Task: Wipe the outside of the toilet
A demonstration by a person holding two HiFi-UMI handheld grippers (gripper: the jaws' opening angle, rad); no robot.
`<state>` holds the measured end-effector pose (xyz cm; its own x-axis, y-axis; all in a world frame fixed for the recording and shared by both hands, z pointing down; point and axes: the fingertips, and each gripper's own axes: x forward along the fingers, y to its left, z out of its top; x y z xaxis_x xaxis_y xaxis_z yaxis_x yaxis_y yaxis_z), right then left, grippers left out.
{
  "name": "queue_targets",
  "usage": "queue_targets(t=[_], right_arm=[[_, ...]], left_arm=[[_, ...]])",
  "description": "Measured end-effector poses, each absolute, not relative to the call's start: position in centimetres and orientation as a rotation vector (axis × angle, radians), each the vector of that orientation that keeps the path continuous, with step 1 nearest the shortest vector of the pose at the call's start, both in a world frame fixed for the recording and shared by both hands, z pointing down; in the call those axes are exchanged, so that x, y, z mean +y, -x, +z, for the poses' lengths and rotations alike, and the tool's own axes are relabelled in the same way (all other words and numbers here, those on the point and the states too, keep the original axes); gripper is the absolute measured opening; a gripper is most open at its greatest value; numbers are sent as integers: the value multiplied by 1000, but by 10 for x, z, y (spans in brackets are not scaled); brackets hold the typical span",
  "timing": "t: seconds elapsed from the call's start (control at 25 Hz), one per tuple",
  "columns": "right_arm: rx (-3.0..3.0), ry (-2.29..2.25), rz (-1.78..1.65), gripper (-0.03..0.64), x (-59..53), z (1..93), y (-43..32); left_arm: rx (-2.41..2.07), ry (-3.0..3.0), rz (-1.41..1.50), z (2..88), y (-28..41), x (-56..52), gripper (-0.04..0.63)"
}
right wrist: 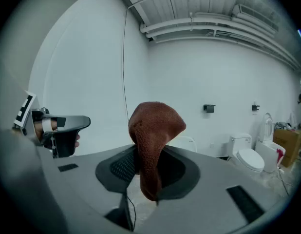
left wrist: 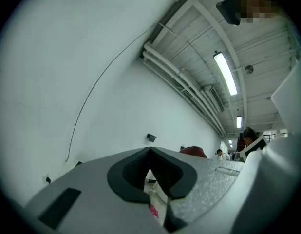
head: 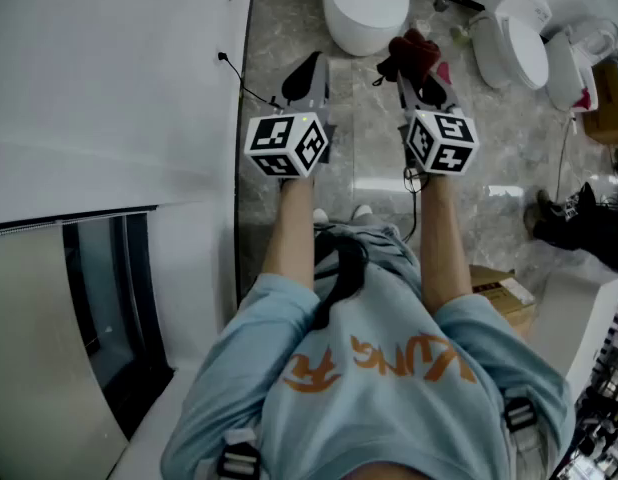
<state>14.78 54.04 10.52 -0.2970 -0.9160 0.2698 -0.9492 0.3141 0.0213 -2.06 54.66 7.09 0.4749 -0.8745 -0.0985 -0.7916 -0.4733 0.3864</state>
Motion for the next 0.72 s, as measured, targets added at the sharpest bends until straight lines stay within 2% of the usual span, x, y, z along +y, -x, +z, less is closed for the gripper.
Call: queue_targets(t=[0.28,0.72], right_arm=[[-2358,-1713,221,106,542,109,-145],[-2259,-1881,335,107,534,119,-193]], left_arm=[[-1586,-2409,-151,90,35,543,2],[-1576,-2375,-107,103,29,532,3]])
